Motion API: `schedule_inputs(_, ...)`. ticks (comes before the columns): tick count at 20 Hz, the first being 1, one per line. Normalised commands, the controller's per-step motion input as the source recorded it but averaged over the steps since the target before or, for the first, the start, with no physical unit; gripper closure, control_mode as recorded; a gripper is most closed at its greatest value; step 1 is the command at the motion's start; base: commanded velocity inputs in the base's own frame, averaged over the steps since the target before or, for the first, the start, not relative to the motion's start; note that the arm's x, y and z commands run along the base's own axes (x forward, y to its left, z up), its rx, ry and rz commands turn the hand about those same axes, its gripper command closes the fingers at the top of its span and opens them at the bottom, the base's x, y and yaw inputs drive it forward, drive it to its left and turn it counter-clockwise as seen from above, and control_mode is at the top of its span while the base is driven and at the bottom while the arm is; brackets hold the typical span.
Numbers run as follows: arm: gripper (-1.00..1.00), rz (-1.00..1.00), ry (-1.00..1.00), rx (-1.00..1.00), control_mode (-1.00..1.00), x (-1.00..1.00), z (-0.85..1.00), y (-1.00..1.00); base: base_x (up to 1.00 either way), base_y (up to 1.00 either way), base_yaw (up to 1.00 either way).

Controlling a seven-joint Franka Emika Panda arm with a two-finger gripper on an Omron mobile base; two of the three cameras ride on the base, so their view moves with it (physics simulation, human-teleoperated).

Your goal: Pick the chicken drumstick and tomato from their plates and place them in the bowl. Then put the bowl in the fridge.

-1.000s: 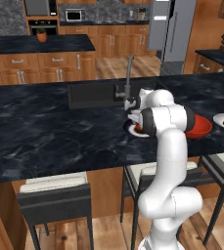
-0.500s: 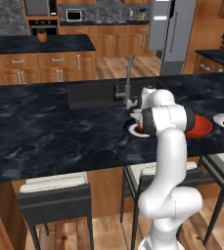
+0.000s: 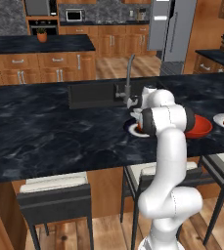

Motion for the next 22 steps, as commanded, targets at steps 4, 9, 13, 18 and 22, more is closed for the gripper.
schedule_inputs(4, 1.00, 0.00, -0.03, 0.06, -1.00, -0.05, 0.04, -0.07, 0.00, 0.00, 0.00)
schedule_inputs(9, 1.00, -0.07, 0.00, 0.12, -1.00, -0.38, 0.54, -0.25, 0.00, 0.00, 0.00)
schedule_inputs(13, 1.00, 0.00, -0.21, 0.00, -1.00, -0.67, 0.49, -0.19, 0.00, 0.00, 0.00)
schedule_inputs(18, 1.00, 0.04, -0.10, 0.00, -1.00, -0.60, 0.49, -0.13, 0.00, 0.00, 0.00)
schedule_inputs(22, 1.00, 0.10, 0.13, -0.02, -1.00, -0.38, 0.48, -0.13, 0.00, 0.00, 0.00)
